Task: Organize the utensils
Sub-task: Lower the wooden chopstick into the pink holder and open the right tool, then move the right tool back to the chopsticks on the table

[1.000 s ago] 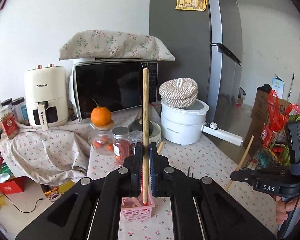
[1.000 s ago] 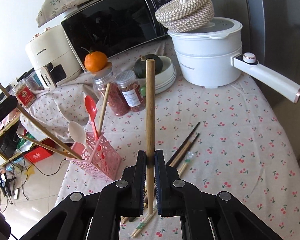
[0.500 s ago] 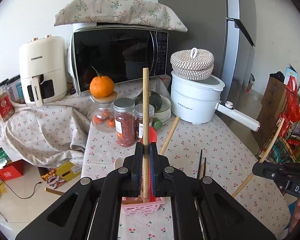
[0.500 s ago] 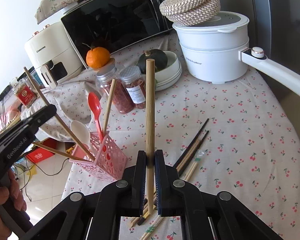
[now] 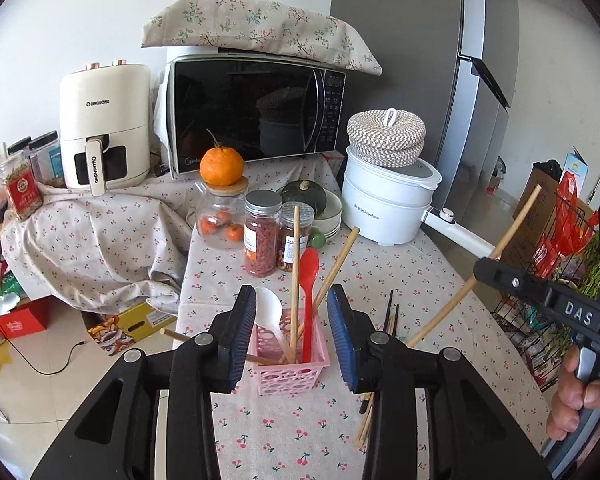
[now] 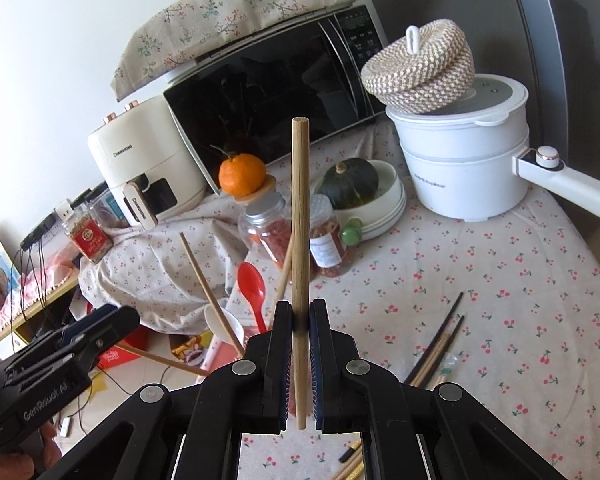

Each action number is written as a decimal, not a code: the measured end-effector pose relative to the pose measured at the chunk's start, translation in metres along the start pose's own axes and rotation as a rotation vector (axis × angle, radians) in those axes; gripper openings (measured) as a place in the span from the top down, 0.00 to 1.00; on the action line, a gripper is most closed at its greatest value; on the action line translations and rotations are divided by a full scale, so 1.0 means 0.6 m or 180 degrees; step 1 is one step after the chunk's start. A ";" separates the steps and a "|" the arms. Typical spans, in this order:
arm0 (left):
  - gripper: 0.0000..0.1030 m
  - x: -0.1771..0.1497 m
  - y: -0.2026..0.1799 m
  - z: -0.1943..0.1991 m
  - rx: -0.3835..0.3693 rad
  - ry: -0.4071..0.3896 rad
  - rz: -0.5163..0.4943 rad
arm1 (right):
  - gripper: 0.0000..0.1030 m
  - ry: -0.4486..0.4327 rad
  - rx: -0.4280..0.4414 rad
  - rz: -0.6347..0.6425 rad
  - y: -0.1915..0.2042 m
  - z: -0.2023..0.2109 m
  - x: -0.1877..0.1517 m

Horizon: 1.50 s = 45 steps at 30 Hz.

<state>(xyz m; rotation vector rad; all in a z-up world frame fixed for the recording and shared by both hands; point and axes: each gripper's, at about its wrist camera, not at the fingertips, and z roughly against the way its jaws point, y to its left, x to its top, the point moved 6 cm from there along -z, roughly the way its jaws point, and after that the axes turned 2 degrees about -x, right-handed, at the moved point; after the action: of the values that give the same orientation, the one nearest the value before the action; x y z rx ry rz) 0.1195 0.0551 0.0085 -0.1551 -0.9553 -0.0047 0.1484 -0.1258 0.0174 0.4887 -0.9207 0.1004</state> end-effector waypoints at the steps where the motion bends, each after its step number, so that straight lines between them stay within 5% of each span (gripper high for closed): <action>1: 0.55 -0.003 0.004 0.008 -0.0011 0.0001 -0.0002 | 0.94 -0.0044 0.0029 -0.0022 0.006 -0.001 0.004; 16: 0.40 -0.096 0.080 0.038 -0.0035 0.0386 -0.0107 | 0.94 -0.0443 0.0160 0.0343 0.118 -0.063 0.011; 28: 0.40 -0.134 0.092 0.007 -0.0077 0.0663 -0.0054 | 0.90 -0.0281 0.0199 0.0479 0.141 -0.129 -0.017; 34: 0.40 -0.142 0.088 -0.005 -0.0108 0.0743 -0.0027 | 0.53 -0.0312 0.0333 0.0308 0.126 -0.098 -0.002; 39: 0.30 -0.150 0.072 -0.017 -0.0157 0.0843 0.0004 | 0.22 -0.0416 0.0406 0.0234 0.104 -0.042 0.014; 45: 0.17 -0.166 0.040 -0.036 -0.0181 0.1011 -0.0048 | 0.10 -0.0419 0.0142 0.0282 0.046 -0.002 0.014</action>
<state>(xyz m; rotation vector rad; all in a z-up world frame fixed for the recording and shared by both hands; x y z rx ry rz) 0.0813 0.0696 -0.0880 -0.1933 -0.6396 -0.0688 0.1465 -0.1020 0.0335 0.5004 -1.0712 0.1712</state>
